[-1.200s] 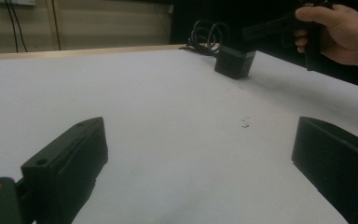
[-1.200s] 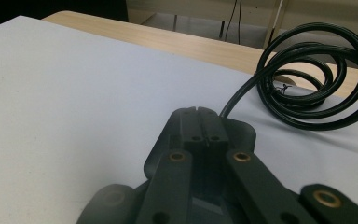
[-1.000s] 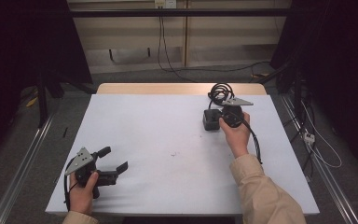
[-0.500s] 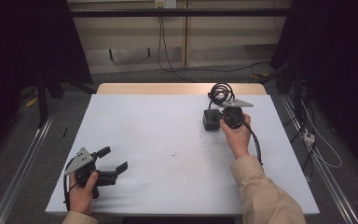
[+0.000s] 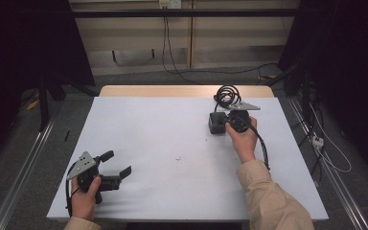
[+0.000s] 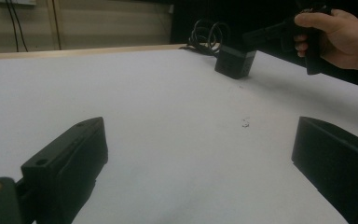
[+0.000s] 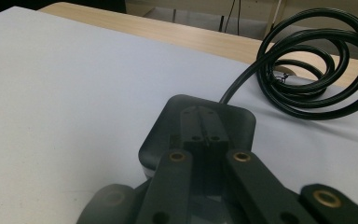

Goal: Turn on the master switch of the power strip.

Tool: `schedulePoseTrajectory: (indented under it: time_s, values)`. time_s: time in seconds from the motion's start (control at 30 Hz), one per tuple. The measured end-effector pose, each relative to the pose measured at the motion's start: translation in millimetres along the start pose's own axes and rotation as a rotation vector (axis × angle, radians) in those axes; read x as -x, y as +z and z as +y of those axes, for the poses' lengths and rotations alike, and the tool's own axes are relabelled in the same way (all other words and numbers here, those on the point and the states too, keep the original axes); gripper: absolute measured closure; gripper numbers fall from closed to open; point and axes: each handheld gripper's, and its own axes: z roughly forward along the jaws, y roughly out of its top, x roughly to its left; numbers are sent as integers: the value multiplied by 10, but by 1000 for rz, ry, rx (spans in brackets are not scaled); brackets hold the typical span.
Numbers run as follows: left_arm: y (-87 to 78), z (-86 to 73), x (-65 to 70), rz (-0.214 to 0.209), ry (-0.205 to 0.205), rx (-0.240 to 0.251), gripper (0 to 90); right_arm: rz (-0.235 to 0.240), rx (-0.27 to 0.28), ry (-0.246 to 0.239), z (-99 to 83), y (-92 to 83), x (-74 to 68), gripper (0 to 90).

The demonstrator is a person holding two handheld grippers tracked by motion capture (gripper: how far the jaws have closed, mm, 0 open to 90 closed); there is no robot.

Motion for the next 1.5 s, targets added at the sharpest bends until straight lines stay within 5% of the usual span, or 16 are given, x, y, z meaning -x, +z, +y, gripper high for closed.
schedulePoseTrajectory:
  time_s: [1.5]
  values:
    - [-22, 3, 10, 1, 2, 6, 31, 15, 8, 14, -46, 6, 8, 900]
